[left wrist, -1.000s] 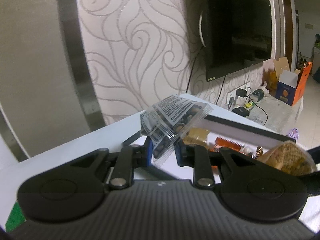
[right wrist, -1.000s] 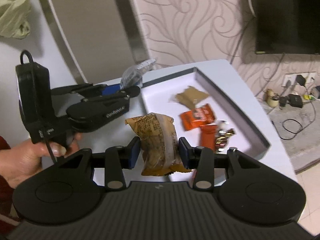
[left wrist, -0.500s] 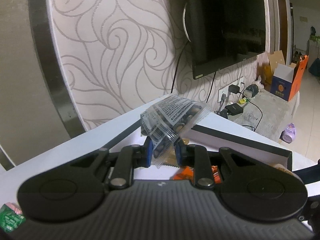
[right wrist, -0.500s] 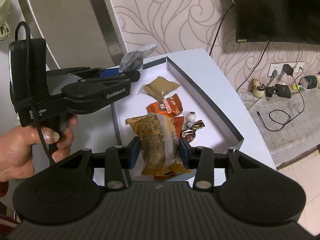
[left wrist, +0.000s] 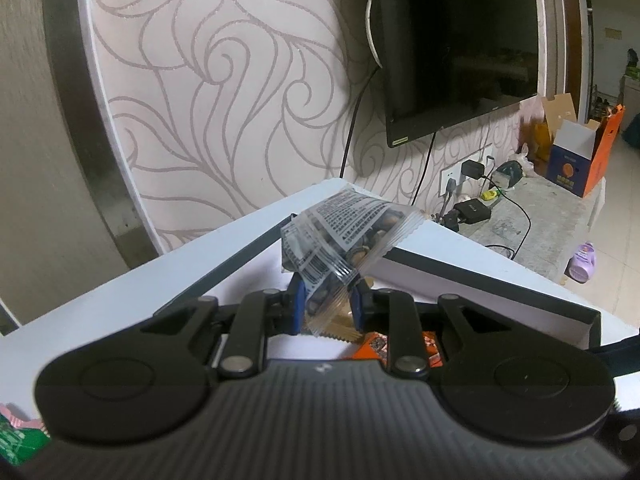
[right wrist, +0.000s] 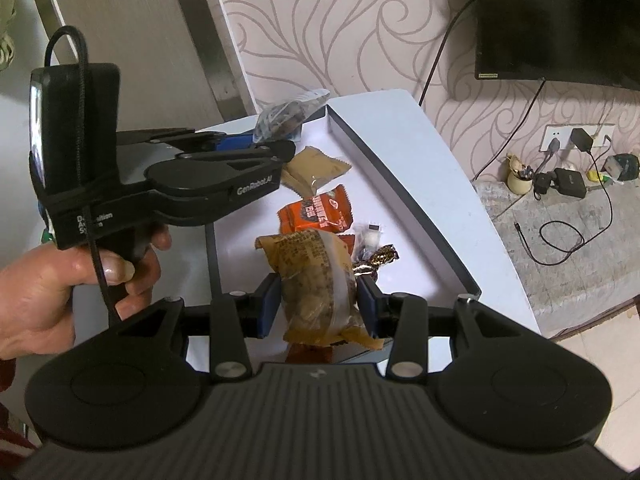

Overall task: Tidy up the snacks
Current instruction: 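Lift both clear packets and carry them over the white box, then lower both packets into the white box and open both grippers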

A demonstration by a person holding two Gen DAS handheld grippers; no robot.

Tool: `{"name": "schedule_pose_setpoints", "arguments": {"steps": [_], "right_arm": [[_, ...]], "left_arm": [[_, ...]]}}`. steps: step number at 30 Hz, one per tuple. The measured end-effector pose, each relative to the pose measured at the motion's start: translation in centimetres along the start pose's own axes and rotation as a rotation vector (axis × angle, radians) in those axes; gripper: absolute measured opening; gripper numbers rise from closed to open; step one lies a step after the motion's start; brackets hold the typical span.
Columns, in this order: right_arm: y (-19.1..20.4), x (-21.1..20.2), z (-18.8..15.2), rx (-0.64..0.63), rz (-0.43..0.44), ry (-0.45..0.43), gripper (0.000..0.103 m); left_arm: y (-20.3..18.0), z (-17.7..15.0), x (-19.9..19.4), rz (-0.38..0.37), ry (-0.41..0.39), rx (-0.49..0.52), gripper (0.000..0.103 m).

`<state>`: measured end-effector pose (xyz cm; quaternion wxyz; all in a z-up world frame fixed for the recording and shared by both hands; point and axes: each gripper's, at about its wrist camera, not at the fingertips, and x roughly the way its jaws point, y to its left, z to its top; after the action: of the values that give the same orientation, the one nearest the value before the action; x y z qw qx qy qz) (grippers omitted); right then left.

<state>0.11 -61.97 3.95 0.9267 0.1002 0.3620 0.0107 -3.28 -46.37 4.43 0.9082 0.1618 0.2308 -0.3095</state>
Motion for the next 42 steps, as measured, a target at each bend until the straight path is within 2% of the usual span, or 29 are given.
{"name": "schedule_pose_setpoints", "arguments": {"steps": [7, 15, 16, 18, 20, 22, 24, 26, 36, 37, 39, 40, 42], "right_arm": [[0.5, 0.2, 0.6, -0.053, -0.003, 0.0, 0.047], [0.0, 0.6, 0.6, -0.017, -0.006, -0.006, 0.049], [-0.2, 0.5, 0.7, -0.002, -0.003, -0.014, 0.053], [-0.4, 0.2, 0.7, 0.018, 0.002, -0.044, 0.066], [-0.7, -0.3, 0.7, 0.059, 0.021, -0.086, 0.083], [-1.0, -0.6, 0.8, 0.112, 0.038, -0.107, 0.089], [-0.9, -0.7, 0.8, 0.105, 0.031, -0.111, 0.091], [-0.8, -0.5, 0.8, 0.099, 0.03, -0.101, 0.098], [-0.4, -0.4, 0.5, 0.105, 0.008, -0.065, 0.101], [-0.4, -0.5, 0.5, 0.105, 0.01, -0.064, 0.101], [-0.3, -0.6, 0.4, 0.109, 0.012, -0.06, 0.101], [-0.3, -0.6, 0.3, 0.113, 0.011, -0.056, 0.101], [-0.3, -0.7, 0.3, 0.119, 0.01, -0.051, 0.101]], "left_arm": [[0.0, 0.0, 0.3, 0.015, 0.001, -0.008, 0.027], [-0.1, 0.0, 0.8, 0.024, 0.019, -0.004, 0.027], [-0.1, 0.0, 0.8, 0.024, 0.019, -0.004, 0.027], [-0.1, 0.0, 0.7, 0.022, 0.021, -0.005, 0.027], [-0.1, 0.0, 0.8, 0.022, 0.021, -0.006, 0.027], [0.0, 0.1, 0.8, 0.02, 0.021, -0.006, 0.027], [0.0, 0.1, 0.8, 0.018, 0.02, -0.006, 0.028], [0.0, 0.1, 0.8, 0.018, 0.02, -0.004, 0.028], [0.1, 0.0, 0.6, 0.0, 0.031, -0.025, 0.031], [0.1, -0.1, 0.5, 0.001, 0.024, -0.023, 0.034], [-0.1, -0.1, 0.1, 0.005, 0.012, -0.015, 0.051], [-0.2, -0.2, -0.1, 0.004, 0.002, -0.013, 0.053], [-0.3, -0.1, -0.6, 0.005, -0.019, -0.009, 0.067]]}}
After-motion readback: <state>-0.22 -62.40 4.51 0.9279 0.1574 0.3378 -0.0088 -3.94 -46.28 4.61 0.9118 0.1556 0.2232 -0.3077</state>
